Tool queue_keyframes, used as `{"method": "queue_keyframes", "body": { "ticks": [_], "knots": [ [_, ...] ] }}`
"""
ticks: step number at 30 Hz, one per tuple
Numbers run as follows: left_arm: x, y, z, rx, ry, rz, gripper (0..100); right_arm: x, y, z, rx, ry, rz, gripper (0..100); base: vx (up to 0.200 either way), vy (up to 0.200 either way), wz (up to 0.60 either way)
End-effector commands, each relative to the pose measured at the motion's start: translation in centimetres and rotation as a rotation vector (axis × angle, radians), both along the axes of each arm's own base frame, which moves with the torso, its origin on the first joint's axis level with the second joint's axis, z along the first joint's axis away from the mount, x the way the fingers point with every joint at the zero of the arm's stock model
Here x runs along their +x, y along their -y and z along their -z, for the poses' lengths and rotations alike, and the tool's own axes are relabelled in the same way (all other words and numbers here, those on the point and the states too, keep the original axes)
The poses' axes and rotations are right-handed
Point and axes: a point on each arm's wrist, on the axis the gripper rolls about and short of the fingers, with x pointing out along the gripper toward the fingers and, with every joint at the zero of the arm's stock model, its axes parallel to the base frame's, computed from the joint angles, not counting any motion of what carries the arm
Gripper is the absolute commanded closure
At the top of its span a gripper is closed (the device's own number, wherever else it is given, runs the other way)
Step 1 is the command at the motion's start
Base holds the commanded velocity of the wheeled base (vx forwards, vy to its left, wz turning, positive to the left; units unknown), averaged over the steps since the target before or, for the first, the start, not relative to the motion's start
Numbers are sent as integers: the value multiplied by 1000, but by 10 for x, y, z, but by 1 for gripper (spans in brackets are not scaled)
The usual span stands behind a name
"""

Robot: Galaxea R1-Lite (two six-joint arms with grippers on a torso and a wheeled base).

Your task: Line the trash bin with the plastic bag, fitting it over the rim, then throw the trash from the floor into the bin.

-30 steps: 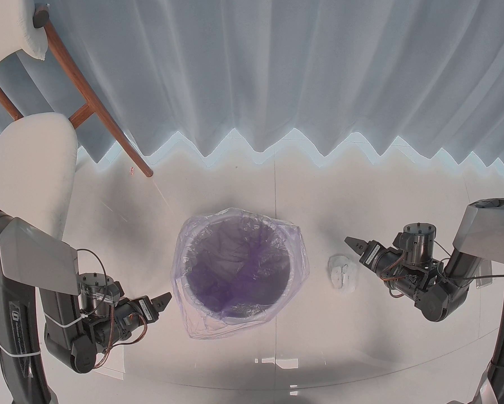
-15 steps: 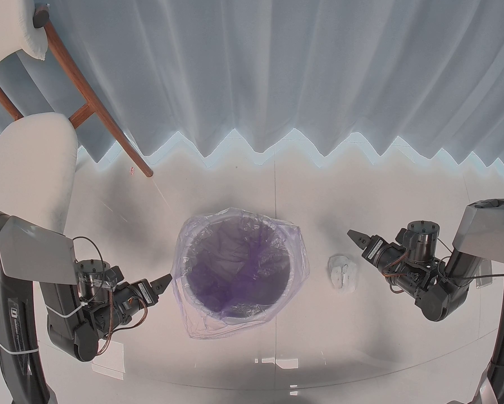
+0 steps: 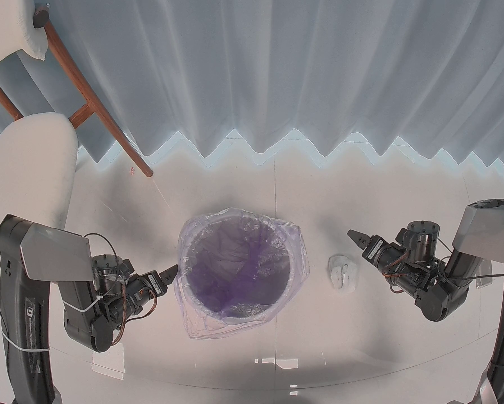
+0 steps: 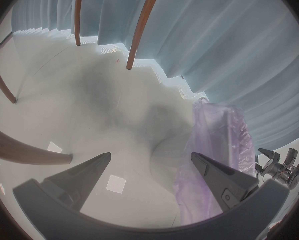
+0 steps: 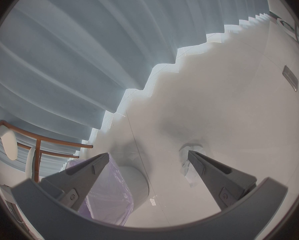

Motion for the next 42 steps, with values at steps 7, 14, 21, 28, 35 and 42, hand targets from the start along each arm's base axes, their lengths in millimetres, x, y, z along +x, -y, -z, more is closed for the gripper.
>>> {"method": "queue_keyframes", "body": {
  "ticks": [7,14,21,28,35,42],
  "knots": [
    [4,-3,27,55,-44,-6,0,-1,0,0,-3,-2,1,0,0,0,0],
    [-17,-9,-3,51,-34,-8,0,-1,1,0,-4,0,2,0,0,0,0],
    [-46,-3,-29,19,-40,50,0,-2,-2,3,-6,-11,-5,0,0,0,0],
    [-44,0,-27,11,-38,61,0,-3,-4,2,-5,-7,-12,0,0,0,0],
    [-24,1,-6,18,-49,42,0,-4,-2,0,-6,-8,-6,0,0,0,0],
    [-3,-5,16,24,-50,1,0,-4,-2,-1,-5,-5,-6,0,0,0,0]
  ]
}}
